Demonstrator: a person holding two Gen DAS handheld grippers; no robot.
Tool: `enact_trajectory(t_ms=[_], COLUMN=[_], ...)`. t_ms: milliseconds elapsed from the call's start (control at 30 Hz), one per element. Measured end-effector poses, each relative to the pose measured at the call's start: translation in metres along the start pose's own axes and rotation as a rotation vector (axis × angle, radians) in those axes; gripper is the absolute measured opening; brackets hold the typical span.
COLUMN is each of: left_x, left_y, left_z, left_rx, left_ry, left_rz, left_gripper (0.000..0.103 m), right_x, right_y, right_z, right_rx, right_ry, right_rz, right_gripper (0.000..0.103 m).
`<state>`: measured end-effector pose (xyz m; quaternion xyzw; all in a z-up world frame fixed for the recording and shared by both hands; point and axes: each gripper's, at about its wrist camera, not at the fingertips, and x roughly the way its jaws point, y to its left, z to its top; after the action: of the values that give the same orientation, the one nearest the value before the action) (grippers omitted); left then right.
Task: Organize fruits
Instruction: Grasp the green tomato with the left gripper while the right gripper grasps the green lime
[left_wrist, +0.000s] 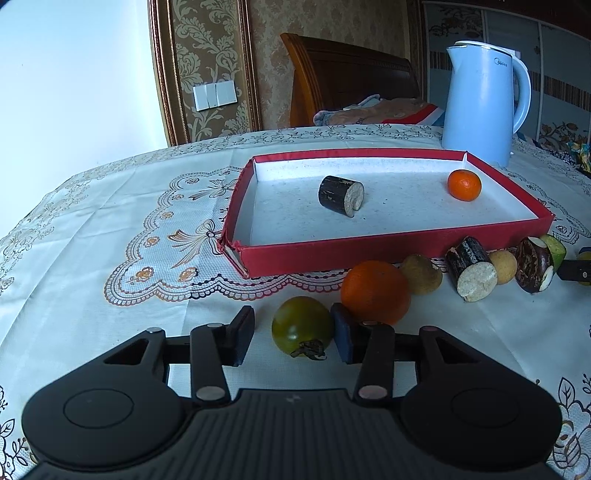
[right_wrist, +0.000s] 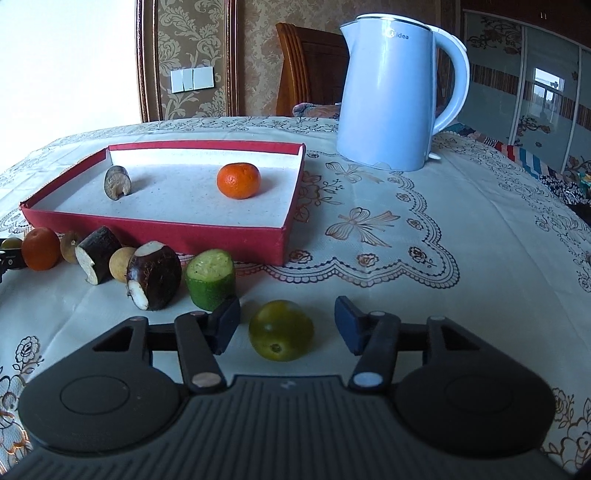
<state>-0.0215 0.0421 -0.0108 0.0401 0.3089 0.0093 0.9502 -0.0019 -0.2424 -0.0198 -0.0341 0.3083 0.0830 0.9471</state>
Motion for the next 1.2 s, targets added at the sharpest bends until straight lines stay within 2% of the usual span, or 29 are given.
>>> enact_trajectory(t_ms=[33, 100, 200, 733, 900, 1200], left_x=[0.000, 0.000, 0.000, 0.000, -0.003, -0.006], left_y=[0.000, 0.000, 0.000, 0.001, -0.002, 0.000], left_z=[0.000, 0.000, 0.000, 0.000, -0.001, -0.001], left_rx=[-0.001, -0.002, -0.002, -0.002, 0.017, 0.002], left_ry=[0.000, 0.000, 0.000, -0.002, -0.018, -0.037], left_rz=[-0.001, 0.003, 0.011, 0.014, 0.019, 0.024], left_gripper=[0.044, 0.045, 0.047, 0.047, 0.032, 0.031], right_x=[-0.001, -0.002, -0.001, -0.002, -0.002, -0.005], right_y=[0.000, 0.001, 0.003, 0.012, 0.012, 0.008], right_z=[0.000, 0.000, 0.000, 0.000, 0.000, -0.001], right_rx=[0.000, -0.002, -0.016, -0.068, -0.074, -0.050], right_ry=[-0.003, -0.006, -0.008, -0.017, -0.020, -0.038], right_rz=[-0.002, -0.006, -0.007, -0.041, -0.044, -0.052], right_gripper=[0.052, 0.039, 0.035, 0.031, 0.031, 0.031])
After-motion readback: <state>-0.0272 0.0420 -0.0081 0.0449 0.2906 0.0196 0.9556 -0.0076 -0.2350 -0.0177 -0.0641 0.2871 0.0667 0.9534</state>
